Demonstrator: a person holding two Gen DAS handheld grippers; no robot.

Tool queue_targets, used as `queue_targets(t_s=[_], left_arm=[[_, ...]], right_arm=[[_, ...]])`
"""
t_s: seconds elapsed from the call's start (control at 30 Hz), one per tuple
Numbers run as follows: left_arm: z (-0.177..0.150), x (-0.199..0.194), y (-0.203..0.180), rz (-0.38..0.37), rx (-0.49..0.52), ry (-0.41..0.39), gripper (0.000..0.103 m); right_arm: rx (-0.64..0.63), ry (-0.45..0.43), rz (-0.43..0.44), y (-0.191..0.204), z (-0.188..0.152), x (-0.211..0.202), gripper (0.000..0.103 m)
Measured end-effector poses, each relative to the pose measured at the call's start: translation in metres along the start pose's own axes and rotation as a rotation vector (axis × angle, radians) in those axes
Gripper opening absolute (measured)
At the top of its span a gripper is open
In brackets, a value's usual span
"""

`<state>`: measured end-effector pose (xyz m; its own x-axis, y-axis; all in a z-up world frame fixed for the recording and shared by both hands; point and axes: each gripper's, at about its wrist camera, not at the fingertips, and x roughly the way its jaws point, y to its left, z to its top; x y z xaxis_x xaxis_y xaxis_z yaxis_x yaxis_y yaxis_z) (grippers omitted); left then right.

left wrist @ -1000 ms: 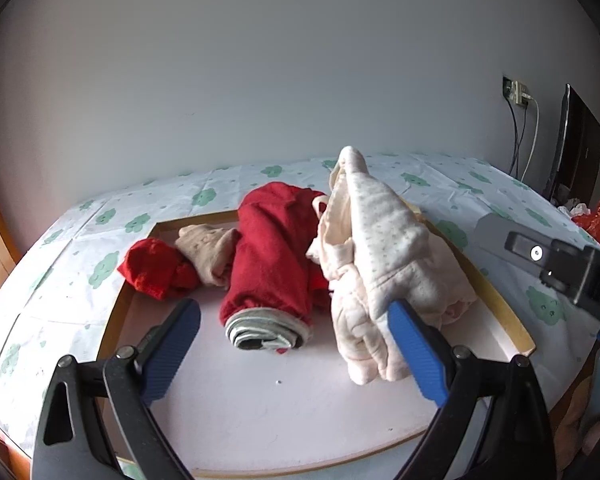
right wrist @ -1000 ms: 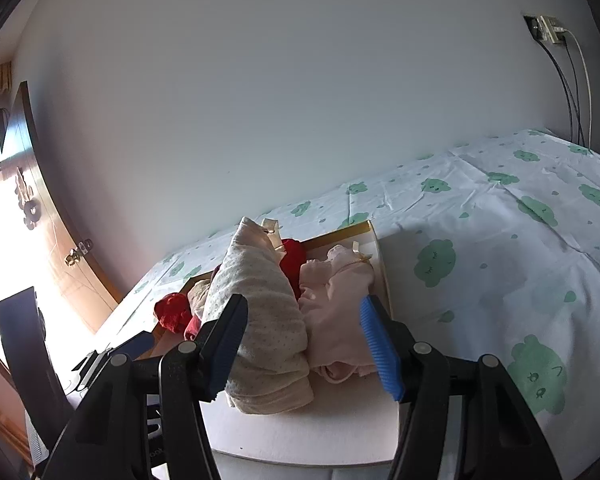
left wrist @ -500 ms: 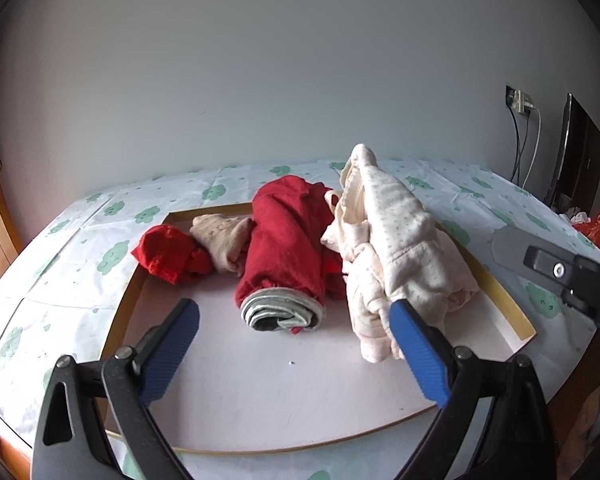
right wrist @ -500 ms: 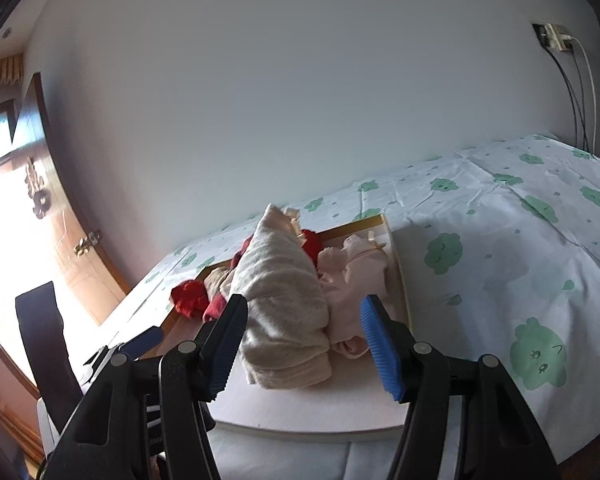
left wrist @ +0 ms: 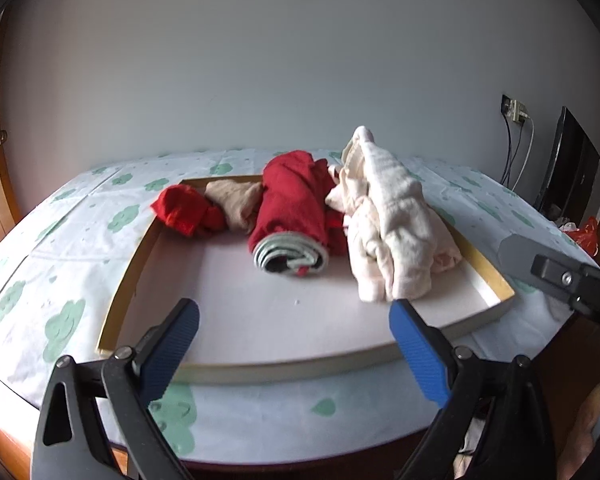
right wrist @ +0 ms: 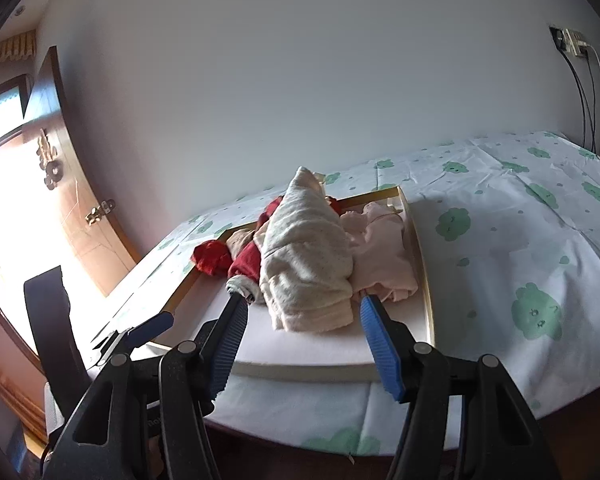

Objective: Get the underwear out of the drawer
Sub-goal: 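Withdraw both open tools up and back from the box, then lower both open tools into the drawer toward the green and beige clothes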

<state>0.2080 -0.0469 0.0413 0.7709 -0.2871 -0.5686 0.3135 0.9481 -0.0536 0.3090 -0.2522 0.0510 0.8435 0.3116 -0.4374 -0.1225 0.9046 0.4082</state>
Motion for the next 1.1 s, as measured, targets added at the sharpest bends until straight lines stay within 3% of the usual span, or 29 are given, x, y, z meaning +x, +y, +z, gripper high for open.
queue_targets(t_s=[0.8, 1.1], left_arm=[[-0.027, -0.041, -0.004, -0.04, -0.005, 0.007, 0.098], [-0.04, -0.052, -0.014, -0.071, 0.082, 0.053, 0.098]], right_arm=[[0.035, 0.0, -0.01, -0.02, -0.029, -0.049, 0.062], [0.056, 0.052, -0.007, -0.037, -0.04, -0.079, 0.062]])
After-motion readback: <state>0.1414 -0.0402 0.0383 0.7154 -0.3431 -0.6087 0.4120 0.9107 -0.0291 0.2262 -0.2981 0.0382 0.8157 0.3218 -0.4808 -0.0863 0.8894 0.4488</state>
